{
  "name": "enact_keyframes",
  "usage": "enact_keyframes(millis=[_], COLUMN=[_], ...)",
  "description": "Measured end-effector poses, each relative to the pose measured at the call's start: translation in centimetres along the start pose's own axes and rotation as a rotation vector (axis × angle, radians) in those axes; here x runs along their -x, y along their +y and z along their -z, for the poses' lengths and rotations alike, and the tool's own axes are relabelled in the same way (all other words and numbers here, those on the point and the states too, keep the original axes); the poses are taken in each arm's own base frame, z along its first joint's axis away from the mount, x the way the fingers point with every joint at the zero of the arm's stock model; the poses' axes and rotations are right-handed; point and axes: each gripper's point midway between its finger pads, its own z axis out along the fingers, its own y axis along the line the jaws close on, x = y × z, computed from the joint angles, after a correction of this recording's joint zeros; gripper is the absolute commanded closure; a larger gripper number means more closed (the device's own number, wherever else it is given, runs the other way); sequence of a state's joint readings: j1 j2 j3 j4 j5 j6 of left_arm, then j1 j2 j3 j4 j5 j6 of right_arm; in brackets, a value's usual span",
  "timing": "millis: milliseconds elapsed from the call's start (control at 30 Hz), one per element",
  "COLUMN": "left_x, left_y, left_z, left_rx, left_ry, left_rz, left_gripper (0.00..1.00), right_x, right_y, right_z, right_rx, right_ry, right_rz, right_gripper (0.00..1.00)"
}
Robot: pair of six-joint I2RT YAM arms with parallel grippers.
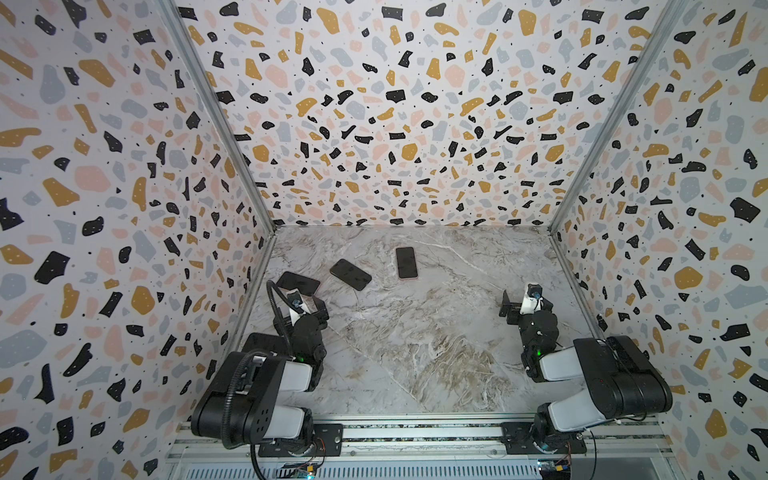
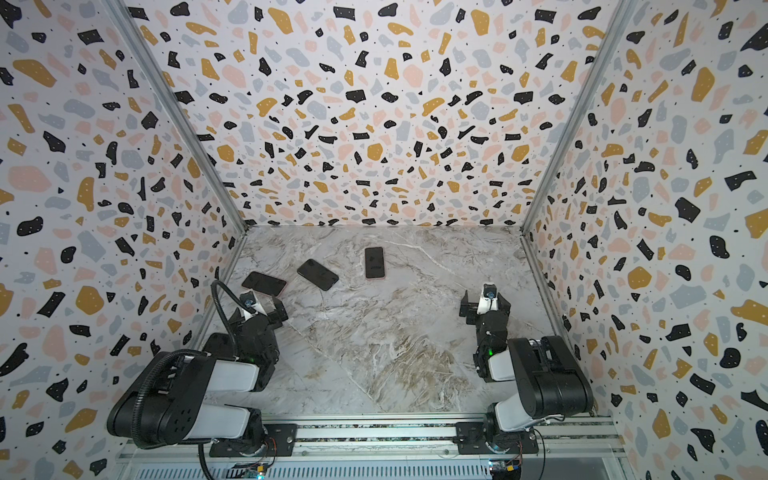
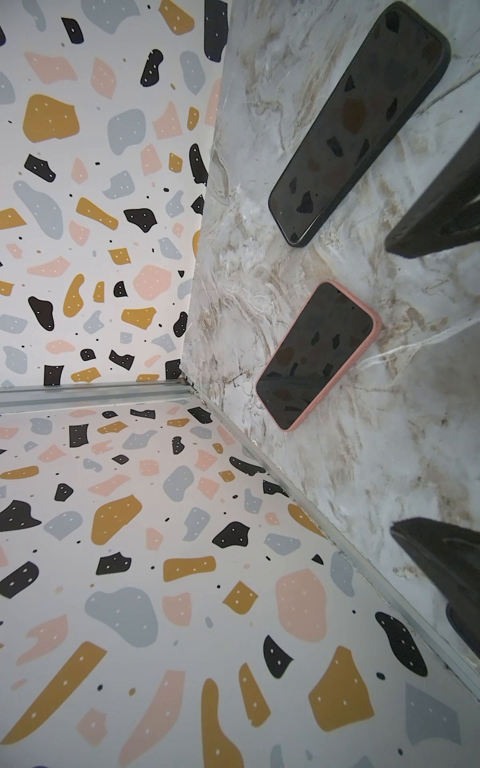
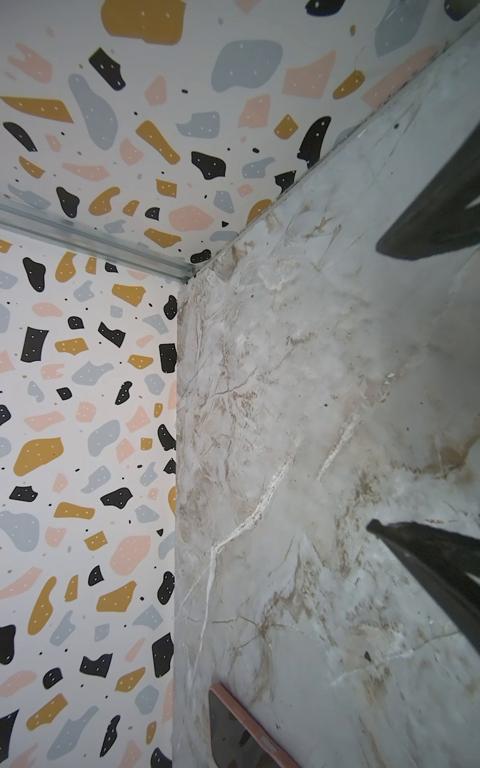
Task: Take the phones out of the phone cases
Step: 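Move the left gripper over the dark-cased phone while the right arm rises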
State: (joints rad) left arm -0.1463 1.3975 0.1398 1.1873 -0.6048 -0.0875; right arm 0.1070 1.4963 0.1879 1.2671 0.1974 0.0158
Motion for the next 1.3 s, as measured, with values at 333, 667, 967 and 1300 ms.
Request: enact_keyframes(millis=[333, 667, 967, 1300], left_x=[7.4, 10.8, 5.3, 4.4], left_y=[-0.5, -2.4, -2.7, 0.8], left_z=[2.4, 4.9, 7.0, 8.0], left_rx=[-0.034, -0.143, -0.171, 0.027], left_ry=[-0.068, 0.149, 0.425, 0.475], left_rz=[0.13, 0.251, 0.233, 0.343], left_gripper=[0.0, 0.0, 0.0, 0.01], right_x=[6.5, 15.7, 15.9, 12.9], right_y=[0.6, 3.6, 5.7, 6.3], right_z=[3.1, 9.1, 12.8, 13.1], right_rx=[-0.035, 0.156, 0.334, 0.359], right_ry=[-0.109, -0.169, -0.061, 0.077], right_rz=[-0.023, -0.166, -0.221, -0.186], right_gripper=[0.01, 0.01, 0.01, 0.01])
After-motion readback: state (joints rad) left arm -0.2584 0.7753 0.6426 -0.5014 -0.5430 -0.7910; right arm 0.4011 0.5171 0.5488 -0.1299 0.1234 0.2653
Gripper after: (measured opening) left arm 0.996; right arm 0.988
